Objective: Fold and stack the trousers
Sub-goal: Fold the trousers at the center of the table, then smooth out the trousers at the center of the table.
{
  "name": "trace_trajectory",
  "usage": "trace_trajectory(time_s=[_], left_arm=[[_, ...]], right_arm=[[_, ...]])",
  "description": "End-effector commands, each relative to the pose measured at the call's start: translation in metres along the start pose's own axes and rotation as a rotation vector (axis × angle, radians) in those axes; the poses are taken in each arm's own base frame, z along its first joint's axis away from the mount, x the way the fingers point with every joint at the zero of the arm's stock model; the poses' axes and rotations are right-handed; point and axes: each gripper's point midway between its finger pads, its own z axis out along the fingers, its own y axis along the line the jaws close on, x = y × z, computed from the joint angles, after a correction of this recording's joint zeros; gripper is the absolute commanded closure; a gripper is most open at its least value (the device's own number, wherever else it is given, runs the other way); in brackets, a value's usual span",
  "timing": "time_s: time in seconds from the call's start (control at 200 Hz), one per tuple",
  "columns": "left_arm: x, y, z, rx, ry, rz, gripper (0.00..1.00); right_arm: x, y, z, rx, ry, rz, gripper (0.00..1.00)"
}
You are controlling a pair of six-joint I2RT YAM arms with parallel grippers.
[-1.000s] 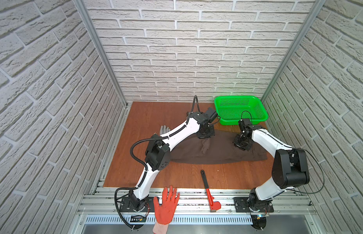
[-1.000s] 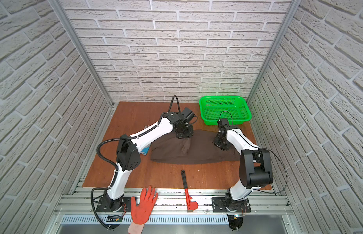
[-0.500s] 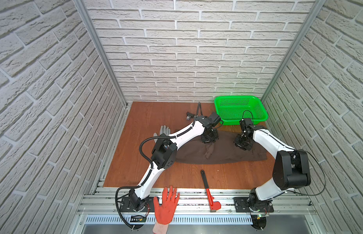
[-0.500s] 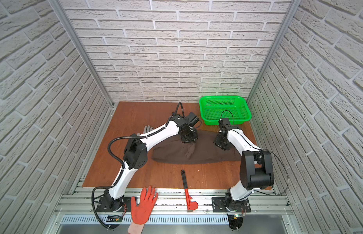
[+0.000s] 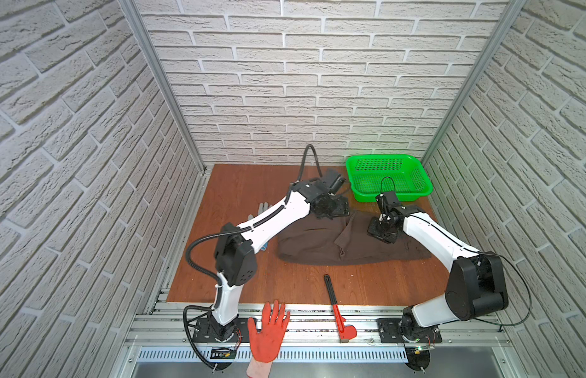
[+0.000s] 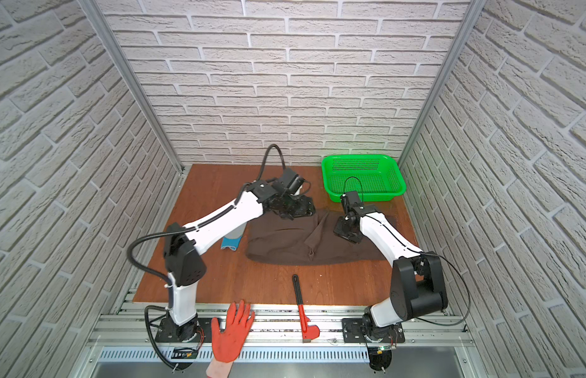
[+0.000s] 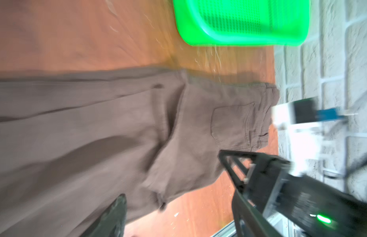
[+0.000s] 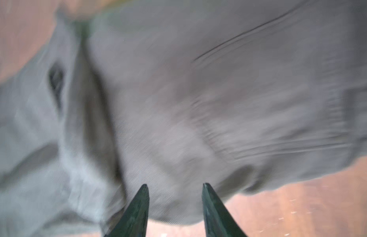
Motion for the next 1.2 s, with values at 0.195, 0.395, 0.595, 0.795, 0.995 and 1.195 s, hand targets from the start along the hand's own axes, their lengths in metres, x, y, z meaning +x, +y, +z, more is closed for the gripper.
trace_trajectory(time_s=[0.195,0.395,0.595,0.795,0.995,1.195], left_arm=[[0.043,0.115,-0.006,-0.156,0.009,-0.142,0.19],[0.055,0.136,-0.012,-0.166,0.003,-0.187,0.19],[0.057,0.142,-0.018,-0.177,-0.008,-0.188,0.19],[0.066,0.148,-0.016,-0.185,0.009,-0.194,0.19],[0.084,0.160,-0.007,-0.194,0.037,-0.220,0.18],[0.110,0.171,0.010,-0.212,0.079,-0.246,0.18]], right_arm=[[0.043,0.051,0.017,0.024,0.029,-0.145,0.48],[0.051,0.081,0.024,0.072,0.012,-0.239,0.45],[0.045,0.072,0.035,0.215,-0.007,-0.252,0.43],[0.041,0.036,0.041,0.289,0.003,-0.204,0.50],[0.048,0.034,0.042,0.243,0.036,-0.211,0.74],[0.059,0.036,0.045,0.179,0.083,-0.193,0.59]])
